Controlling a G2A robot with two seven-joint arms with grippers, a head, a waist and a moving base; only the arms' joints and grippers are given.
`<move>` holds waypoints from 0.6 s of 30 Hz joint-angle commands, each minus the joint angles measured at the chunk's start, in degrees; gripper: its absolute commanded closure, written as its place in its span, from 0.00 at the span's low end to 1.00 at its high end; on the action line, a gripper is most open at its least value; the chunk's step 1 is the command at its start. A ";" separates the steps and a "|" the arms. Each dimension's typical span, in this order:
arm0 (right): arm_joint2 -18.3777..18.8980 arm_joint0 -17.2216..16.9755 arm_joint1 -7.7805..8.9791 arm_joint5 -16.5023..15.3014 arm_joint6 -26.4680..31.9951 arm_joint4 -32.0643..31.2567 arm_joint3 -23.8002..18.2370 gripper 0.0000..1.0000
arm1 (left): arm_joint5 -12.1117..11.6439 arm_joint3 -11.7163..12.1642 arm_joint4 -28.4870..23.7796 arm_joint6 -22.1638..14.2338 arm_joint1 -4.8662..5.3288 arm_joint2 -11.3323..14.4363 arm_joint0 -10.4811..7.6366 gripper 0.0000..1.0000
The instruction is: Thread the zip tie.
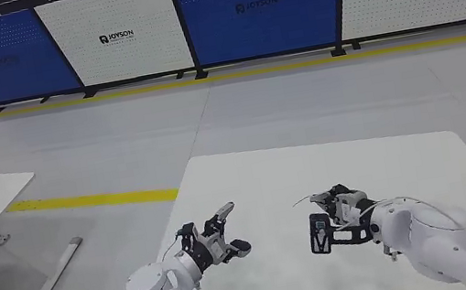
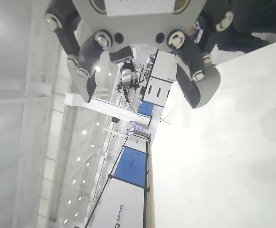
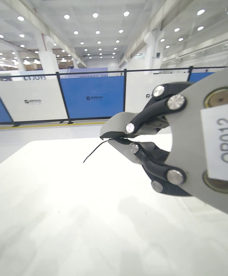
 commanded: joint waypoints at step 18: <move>-4.24 4.75 -0.92 0.00 2.47 -1.93 -1.81 1.00 | 0.00 -1.35 -9.78 11.06 -0.53 5.01 -4.18 0.00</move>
